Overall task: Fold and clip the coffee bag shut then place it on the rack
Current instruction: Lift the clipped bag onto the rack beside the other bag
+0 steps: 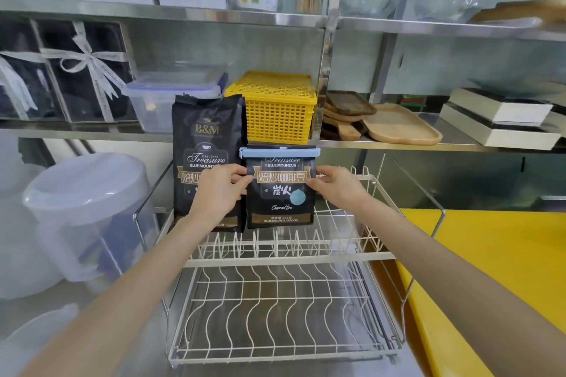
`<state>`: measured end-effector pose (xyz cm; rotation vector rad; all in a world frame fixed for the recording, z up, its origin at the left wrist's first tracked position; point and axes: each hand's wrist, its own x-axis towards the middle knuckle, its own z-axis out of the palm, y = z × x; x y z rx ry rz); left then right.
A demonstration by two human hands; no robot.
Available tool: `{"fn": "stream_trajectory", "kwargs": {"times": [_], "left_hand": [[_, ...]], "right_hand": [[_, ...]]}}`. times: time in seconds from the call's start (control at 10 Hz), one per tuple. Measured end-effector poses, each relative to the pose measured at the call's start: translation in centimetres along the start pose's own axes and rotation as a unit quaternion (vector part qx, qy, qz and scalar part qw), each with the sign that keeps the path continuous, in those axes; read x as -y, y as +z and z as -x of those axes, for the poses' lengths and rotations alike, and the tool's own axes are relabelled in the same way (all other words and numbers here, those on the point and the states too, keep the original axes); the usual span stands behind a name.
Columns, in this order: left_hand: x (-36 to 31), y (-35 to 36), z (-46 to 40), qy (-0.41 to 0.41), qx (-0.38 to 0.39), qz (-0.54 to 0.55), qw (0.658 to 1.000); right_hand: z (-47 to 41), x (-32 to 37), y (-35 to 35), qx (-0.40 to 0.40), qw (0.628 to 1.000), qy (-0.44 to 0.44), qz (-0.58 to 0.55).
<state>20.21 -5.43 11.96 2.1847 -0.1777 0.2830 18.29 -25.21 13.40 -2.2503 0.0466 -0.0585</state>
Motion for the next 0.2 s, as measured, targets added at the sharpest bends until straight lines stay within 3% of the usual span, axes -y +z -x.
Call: {"fn": "stream_trajectory", "kwargs": {"times": [0.1,0.2], "left_hand": [[-0.9,-1.0,0.4,-0.009,0.026,-0.012,1.0],[-1.9,-2.2,0.5,0.003,0.02,-0.028,0.999]], "right_hand": [[0.6,1.4,-1.0,0.036,0.997,-0.007,0.071],[1.4,2.5,-1.9,0.022,0.995,-0.012,0.097]]}}
